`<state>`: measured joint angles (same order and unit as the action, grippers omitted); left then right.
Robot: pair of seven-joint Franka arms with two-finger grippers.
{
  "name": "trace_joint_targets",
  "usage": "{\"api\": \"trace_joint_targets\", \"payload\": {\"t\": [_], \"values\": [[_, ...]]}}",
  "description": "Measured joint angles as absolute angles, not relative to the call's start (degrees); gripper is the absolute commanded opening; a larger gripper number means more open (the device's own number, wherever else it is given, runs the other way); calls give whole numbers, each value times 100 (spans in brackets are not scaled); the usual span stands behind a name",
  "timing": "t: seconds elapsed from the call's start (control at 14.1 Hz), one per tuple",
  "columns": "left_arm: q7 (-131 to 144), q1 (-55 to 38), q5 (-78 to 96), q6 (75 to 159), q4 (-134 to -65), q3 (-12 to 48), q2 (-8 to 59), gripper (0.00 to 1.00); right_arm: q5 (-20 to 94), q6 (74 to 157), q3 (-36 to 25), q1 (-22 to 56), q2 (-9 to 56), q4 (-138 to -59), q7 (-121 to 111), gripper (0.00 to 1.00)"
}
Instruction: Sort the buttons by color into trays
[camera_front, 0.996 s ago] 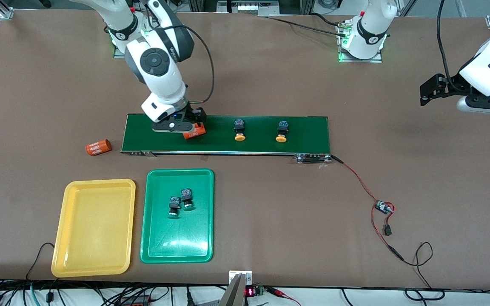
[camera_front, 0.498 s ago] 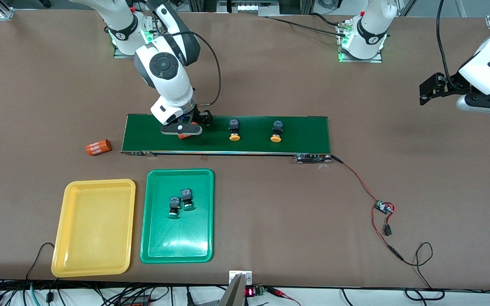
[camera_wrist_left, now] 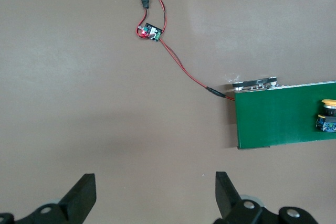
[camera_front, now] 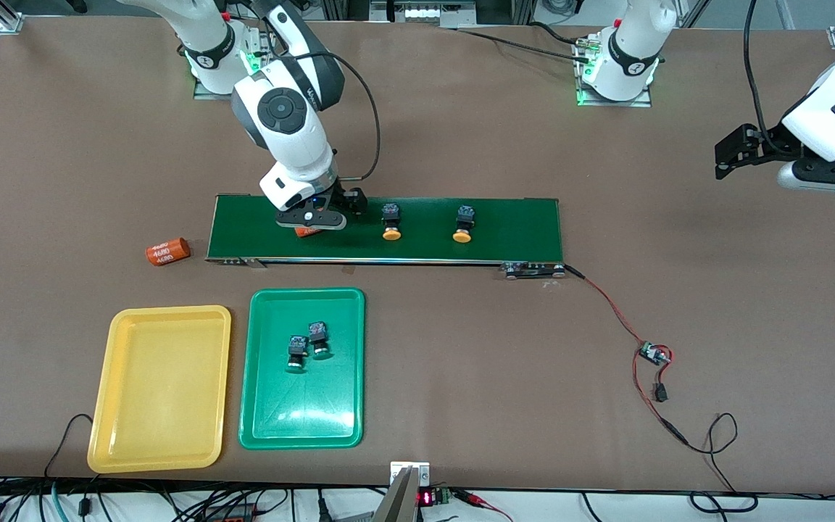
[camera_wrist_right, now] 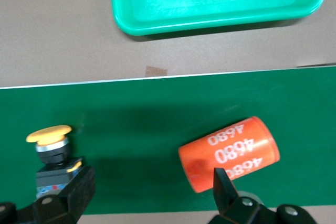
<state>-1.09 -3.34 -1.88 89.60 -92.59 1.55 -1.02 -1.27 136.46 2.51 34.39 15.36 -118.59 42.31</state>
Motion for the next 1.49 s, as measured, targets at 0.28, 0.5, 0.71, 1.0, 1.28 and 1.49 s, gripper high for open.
{"api": "trace_joint_targets", "payload": {"t": [0.28,0.5,0.71,1.0,1.28,1.49], "values": [[-109,-338,-188,8960,-9259,156,-103,100,-95,13684,251,3476,1563,-11818,4285,100],[-109,-338,-188,8960,-9259,156,-103,100,-27,13743,251,3507,1624,-11745,4285,100],[-109,-339,-188,8960,-9259,156,-103,100,-24,13849,251,3562,1715,-11701,4310,100],[-109,-339,-188,8942,-9259,156,-103,100,-23,13879,251,3663,1778,-11694,4565,100],[-109,-339,-188,8925,-9259,156,-106,100,-23,13927,249,3668,1859,-11691,4590,100],[-109,-341,-188,8922,-9259,156,-108,100,-23,14171,249,3691,2077,-11690,4590,100]]}}
